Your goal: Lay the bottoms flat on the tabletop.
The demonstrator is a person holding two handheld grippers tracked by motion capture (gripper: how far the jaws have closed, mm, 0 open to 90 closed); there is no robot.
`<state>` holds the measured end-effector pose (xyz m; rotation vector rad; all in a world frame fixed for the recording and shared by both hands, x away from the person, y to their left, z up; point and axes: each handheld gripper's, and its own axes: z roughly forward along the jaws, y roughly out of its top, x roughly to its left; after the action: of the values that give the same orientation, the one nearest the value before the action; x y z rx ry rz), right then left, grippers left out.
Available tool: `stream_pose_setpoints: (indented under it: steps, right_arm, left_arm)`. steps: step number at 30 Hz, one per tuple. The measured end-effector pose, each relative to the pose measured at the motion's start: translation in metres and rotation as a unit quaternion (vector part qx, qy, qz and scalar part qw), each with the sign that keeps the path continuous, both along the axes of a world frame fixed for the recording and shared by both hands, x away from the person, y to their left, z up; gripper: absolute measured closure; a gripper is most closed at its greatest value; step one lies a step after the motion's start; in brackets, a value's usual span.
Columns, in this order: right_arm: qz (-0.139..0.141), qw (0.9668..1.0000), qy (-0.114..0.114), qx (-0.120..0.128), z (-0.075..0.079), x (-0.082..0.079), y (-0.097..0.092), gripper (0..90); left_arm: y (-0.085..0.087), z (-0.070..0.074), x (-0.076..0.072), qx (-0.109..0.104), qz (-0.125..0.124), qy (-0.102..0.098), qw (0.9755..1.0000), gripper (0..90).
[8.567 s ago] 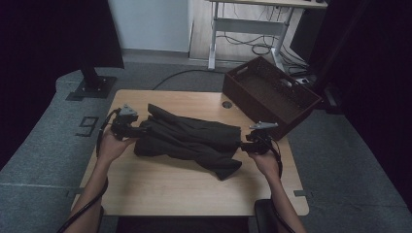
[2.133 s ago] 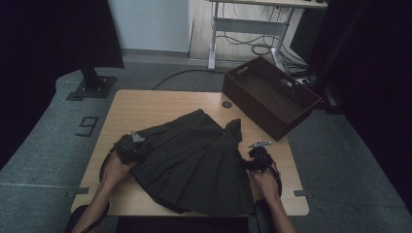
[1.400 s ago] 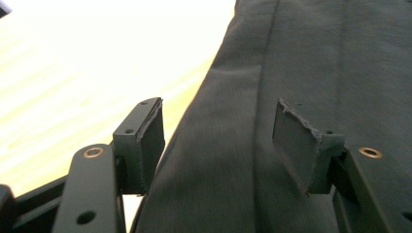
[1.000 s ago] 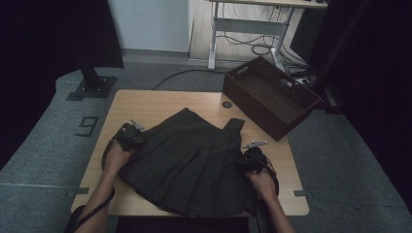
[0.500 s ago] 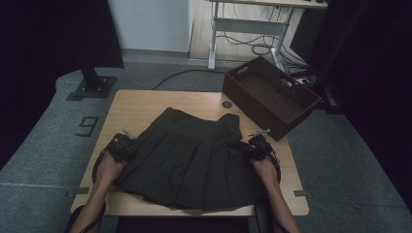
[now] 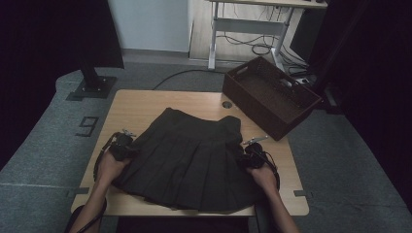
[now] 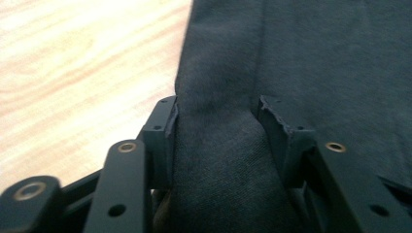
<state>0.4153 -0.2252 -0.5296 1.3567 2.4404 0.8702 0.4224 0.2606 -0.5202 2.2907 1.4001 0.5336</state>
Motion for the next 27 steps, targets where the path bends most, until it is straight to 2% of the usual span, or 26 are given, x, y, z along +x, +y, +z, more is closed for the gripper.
stream_pose_setpoints:
  steps: [3,4,5,7,9,12,13,15,16,18,19,21,22,24,27]
  right_arm:
    - [-0.001,0.9999,-0.009,-0.010,0.004,-0.003,0.001,47.4]
    - [-0.004,0.9998,-0.015,-0.008,0.007,-0.003,0.000,45.8]
    - [-0.008,0.9996,-0.024,-0.010,0.011,-0.002,-0.002,44.8]
    - [-0.018,0.9989,-0.040,-0.016,0.019,0.000,-0.003,44.7]
    - [-0.023,0.9987,-0.045,-0.009,0.024,0.005,-0.003,45.8]
    - [-0.025,0.9978,-0.059,-0.013,0.026,0.010,0.002,59.8]
    - [-0.027,0.9974,-0.065,-0.012,0.025,0.012,0.004,64.5]
    - [-0.028,0.9975,-0.065,-0.002,0.024,0.017,0.006,65.9]
    - [-0.028,0.9977,-0.061,0.003,0.022,0.020,0.008,65.6]
    - [-0.027,0.9982,-0.054,-0.004,0.016,0.026,0.010,65.5]
    - [-0.028,0.9984,-0.049,-0.012,0.012,0.030,0.010,66.2]
    - [-0.028,0.9987,-0.036,-0.024,0.002,0.037,0.009,69.2]
    - [-0.028,0.9987,-0.034,-0.025,0.000,0.038,0.009,69.8]
    - [-0.034,0.9988,-0.034,-0.008,-0.003,0.039,0.005,72.7]
    - [-0.032,0.9987,-0.037,-0.014,-0.003,0.036,0.004,74.9]
  left_arm:
    - [-0.008,0.004,-0.012,0.000,-0.025,0.027,0.9993,52.4]
    - [-0.010,0.006,-0.014,0.004,-0.039,0.038,0.9985,49.2]
    - [-0.012,0.008,-0.014,0.009,-0.048,0.041,0.9980,45.7]
    - [-0.013,0.014,-0.011,0.005,-0.048,0.014,0.9988,42.1]
    - [-0.012,0.019,-0.002,-0.004,-0.041,-0.014,0.9991,41.2]
    - [-0.012,0.016,0.021,-0.007,-0.036,-0.035,0.9987,42.7]
    - [-0.011,0.015,0.027,-0.009,-0.034,-0.037,0.9987,44.9]
    - [-0.010,0.010,0.041,-0.028,-0.030,-0.038,0.9985,47.8]
    - [-0.010,0.006,0.047,-0.034,-0.028,-0.032,0.9985,51.2]
    - [-0.013,-0.001,0.053,-0.022,-0.033,-0.016,0.9991,55.0]
    - [-0.014,-0.003,0.052,-0.022,-0.039,-0.020,0.9988,57.4]
    - [-0.015,-0.003,0.050,-0.027,-0.034,-0.014,0.9989,65.4]
    - [-0.016,-0.002,0.048,-0.020,-0.037,-0.013,0.9990,66.9]
    - [-0.018,-0.001,0.041,-0.011,-0.036,-0.009,0.9993,69.0]
    - [-0.018,0.000,0.025,-0.004,-0.040,-0.002,0.9992,70.1]
